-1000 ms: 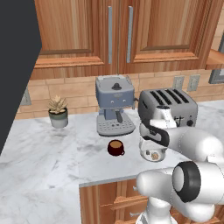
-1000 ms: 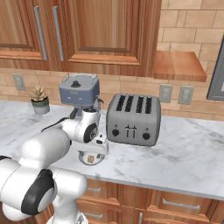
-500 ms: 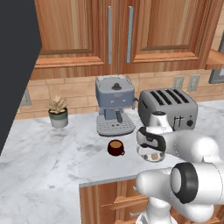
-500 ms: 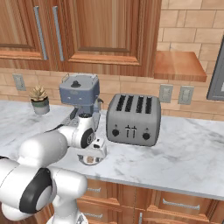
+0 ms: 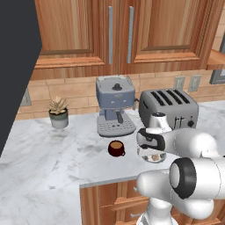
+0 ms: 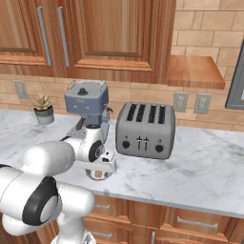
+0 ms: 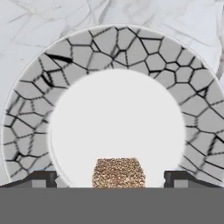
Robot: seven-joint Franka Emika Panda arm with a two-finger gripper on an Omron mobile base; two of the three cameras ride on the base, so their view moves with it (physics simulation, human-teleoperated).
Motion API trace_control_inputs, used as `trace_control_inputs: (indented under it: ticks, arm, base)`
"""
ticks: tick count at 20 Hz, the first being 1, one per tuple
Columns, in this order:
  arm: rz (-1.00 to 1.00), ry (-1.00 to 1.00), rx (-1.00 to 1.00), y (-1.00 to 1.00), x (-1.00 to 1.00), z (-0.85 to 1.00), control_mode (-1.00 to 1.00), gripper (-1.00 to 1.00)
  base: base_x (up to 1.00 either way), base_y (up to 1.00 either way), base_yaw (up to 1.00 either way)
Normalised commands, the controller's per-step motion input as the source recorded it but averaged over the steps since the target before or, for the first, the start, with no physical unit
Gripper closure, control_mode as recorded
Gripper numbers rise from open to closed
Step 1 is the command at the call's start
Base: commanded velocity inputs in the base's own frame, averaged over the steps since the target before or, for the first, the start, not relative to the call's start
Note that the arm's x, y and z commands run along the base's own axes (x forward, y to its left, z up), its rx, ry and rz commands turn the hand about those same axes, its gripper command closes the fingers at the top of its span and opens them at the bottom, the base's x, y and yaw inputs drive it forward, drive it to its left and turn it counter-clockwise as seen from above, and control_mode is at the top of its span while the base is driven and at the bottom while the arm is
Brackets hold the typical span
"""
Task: Take a sugar cube from the saucer and place it inside the coffee. Then, grab milk from the fridge and place it next to the coffee on the counter to sweeten the coffee.
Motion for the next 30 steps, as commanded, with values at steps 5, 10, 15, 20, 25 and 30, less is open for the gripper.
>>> trace_control_inputs:
  ticks: [5, 10, 15, 20, 25, 30]
  arm:
    - [0.00, 0.01, 0.00, 0.00, -0.14, -0.14, -1.00, 1.00]
    - [0.00, 0.00, 0.00, 0.00, 0.00, 0.00, -1.00, 1.00]
    - [0.00, -0.16, 0.00, 0.00, -0.02, 0.27, -1.00, 1.00]
    - [0.03, -0.25, 0.00, 0.28, -0.07, 0.98, -1.00, 1.00]
    - [0.09, -0.17, 0.00, 0.90, 0.24, 0.33, -1.00, 1.00]
    - [0.09, -0.01, 0.00, 0.62, 0.38, 0.08, -1.00, 1.00]
  base:
    - [0.00, 0.00, 0.00]
    - [0.00, 0.00, 0.00]
    - [0.00, 0.00, 0.00]
    - [0.00, 0.00, 0.00]
    - [0.00, 0.00, 0.00]
    - [0.00, 0.00, 0.00]
